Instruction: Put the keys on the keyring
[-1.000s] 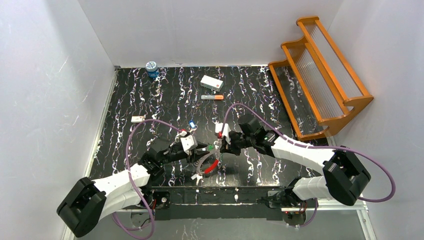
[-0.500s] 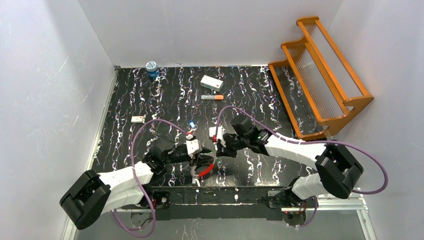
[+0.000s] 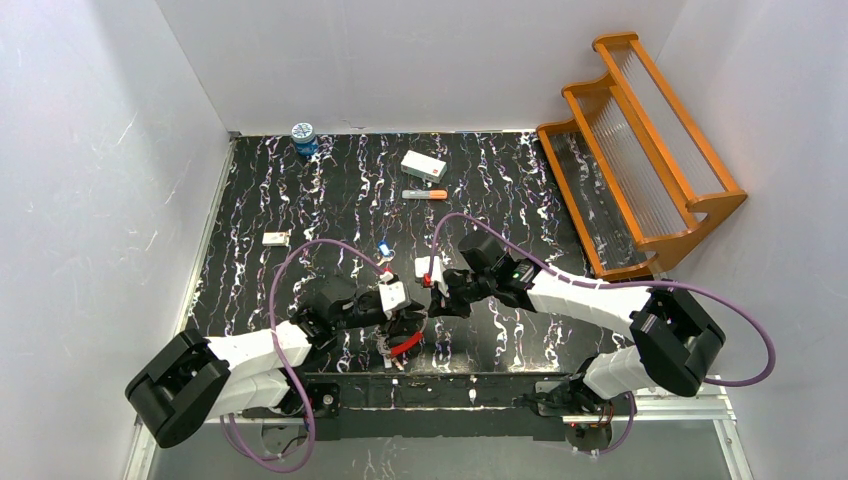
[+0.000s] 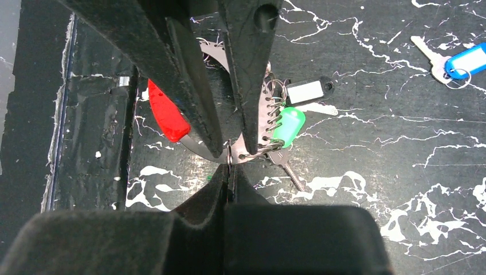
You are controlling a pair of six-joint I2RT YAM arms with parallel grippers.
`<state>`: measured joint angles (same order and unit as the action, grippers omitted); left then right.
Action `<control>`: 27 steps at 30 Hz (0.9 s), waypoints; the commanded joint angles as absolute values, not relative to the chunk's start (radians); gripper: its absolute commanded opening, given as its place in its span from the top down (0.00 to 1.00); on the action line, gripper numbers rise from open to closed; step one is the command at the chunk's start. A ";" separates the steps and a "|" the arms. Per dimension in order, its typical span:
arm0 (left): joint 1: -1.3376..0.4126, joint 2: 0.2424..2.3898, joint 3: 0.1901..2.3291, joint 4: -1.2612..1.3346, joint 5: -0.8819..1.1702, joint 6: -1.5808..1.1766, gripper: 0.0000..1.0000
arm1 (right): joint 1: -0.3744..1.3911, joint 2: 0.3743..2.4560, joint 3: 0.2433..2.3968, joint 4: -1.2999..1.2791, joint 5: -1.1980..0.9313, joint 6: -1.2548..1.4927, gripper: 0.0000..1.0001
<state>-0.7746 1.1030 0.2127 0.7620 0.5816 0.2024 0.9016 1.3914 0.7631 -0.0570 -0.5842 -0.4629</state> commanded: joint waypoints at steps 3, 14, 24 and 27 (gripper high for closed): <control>-0.783 1.100 0.230 0.774 0.535 0.228 0.82 | 0.910 1.375 0.804 -0.040 -0.620 -0.477 0.99; -0.796 1.118 0.238 0.745 0.529 0.248 0.84 | 0.913 1.367 0.805 -0.038 -0.619 -0.486 0.99; -0.802 1.106 0.255 0.697 0.519 0.285 1.00 | 0.913 1.353 0.793 -0.012 -0.602 -0.504 0.99; -0.802 1.094 0.252 0.698 0.512 0.274 1.00 | 0.913 1.332 0.782 0.044 -0.558 -0.468 0.92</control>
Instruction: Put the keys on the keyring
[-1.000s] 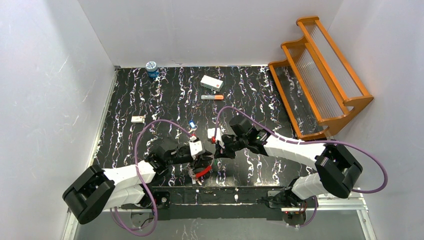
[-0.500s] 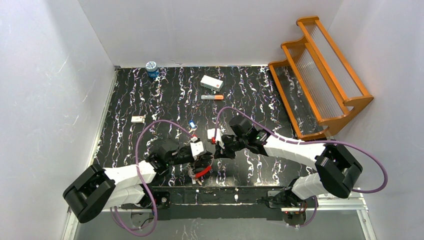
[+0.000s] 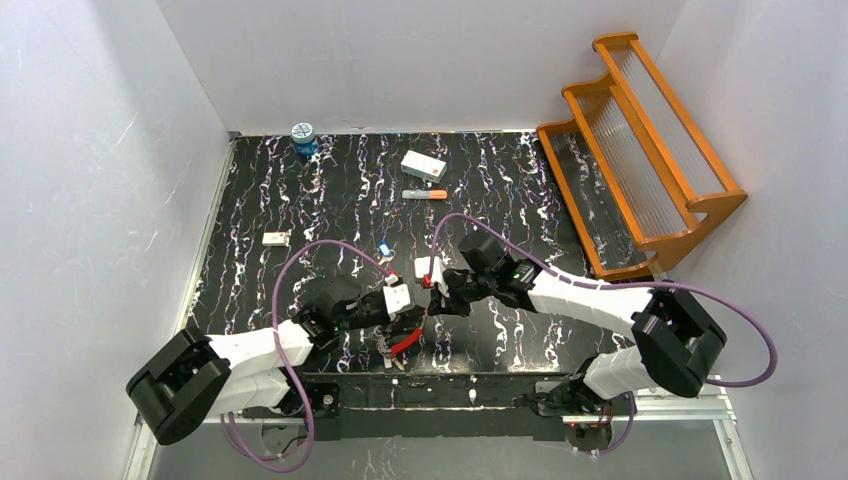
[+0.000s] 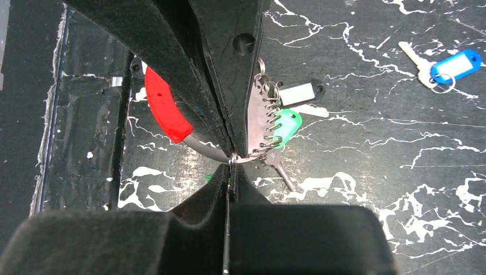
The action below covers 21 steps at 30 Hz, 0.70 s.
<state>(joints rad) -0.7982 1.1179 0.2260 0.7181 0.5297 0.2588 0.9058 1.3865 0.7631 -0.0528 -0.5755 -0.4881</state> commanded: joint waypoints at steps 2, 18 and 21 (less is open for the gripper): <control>-0.801 1.085 0.247 0.705 0.500 0.258 1.00 | 0.912 1.309 0.762 0.095 -0.529 -0.451 0.78; -0.802 0.899 0.118 0.896 0.414 0.163 1.00 | 0.810 1.161 0.552 0.492 -0.676 -0.223 0.35; -0.801 0.863 0.102 0.917 0.425 0.179 1.00 | 0.783 1.158 0.521 0.565 -0.726 -0.182 0.38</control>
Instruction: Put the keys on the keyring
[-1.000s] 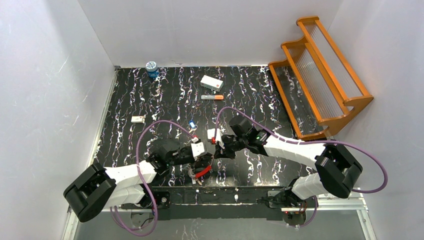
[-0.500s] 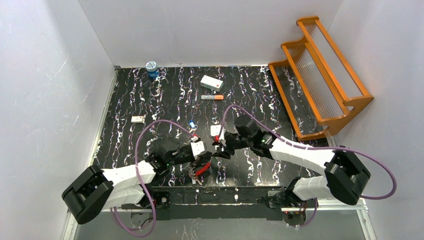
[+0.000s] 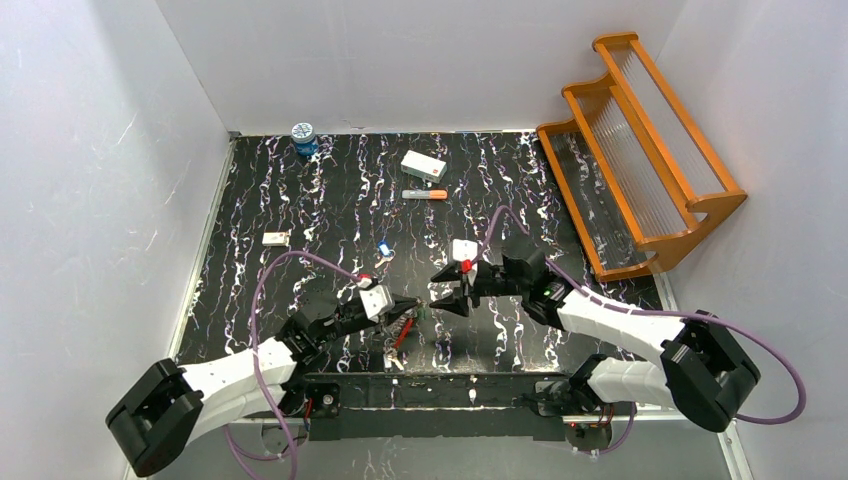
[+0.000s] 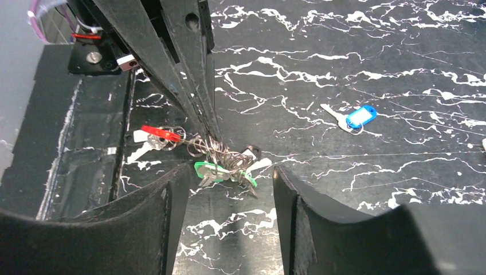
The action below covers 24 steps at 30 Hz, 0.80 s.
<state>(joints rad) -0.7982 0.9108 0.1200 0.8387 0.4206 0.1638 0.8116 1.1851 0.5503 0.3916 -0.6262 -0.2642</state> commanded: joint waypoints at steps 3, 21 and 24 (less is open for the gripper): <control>-0.801 0.837 0.085 0.936 0.425 0.191 1.00 | 0.774 1.170 0.520 0.582 -0.767 -0.177 0.43; -0.802 0.851 0.089 0.942 0.423 0.176 1.00 | 0.774 1.319 0.593 0.569 -0.844 -0.148 0.78; -0.802 0.850 0.088 0.943 0.421 0.177 1.00 | 0.774 1.325 0.597 0.550 -0.830 -0.150 0.88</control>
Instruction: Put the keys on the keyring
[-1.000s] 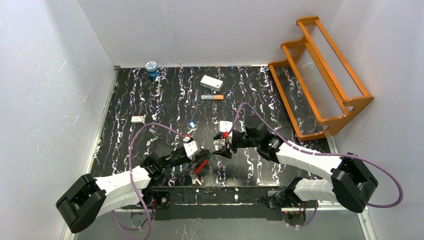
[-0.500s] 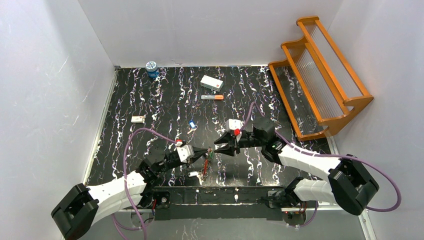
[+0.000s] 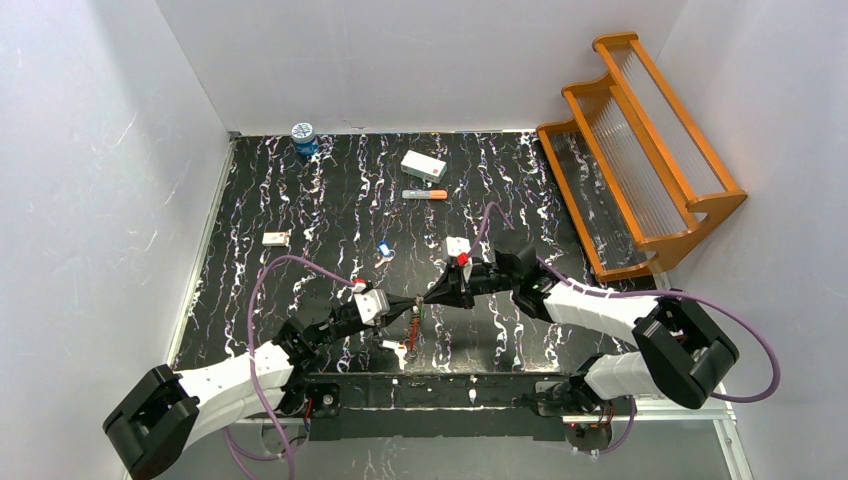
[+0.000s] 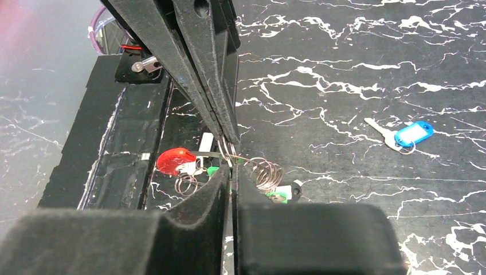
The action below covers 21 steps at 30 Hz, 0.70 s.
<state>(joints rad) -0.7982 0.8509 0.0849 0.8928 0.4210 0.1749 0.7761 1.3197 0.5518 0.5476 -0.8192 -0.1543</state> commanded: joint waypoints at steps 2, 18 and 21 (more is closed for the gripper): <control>-0.802 0.850 0.087 0.943 0.419 0.178 1.00 | 0.775 1.324 0.597 0.539 -0.820 -0.155 0.94; -0.802 0.850 0.089 0.945 0.421 0.178 1.00 | 0.775 1.442 0.657 0.470 -0.833 -0.154 0.99; -0.802 0.849 0.088 0.945 0.420 0.176 1.00 | 0.775 1.472 0.690 0.448 -0.867 -0.147 0.99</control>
<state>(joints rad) -0.7979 0.8558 0.0849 0.8883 0.4137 0.1749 0.7761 1.4387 0.6277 0.4740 -0.8219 -0.1570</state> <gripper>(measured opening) 0.010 0.030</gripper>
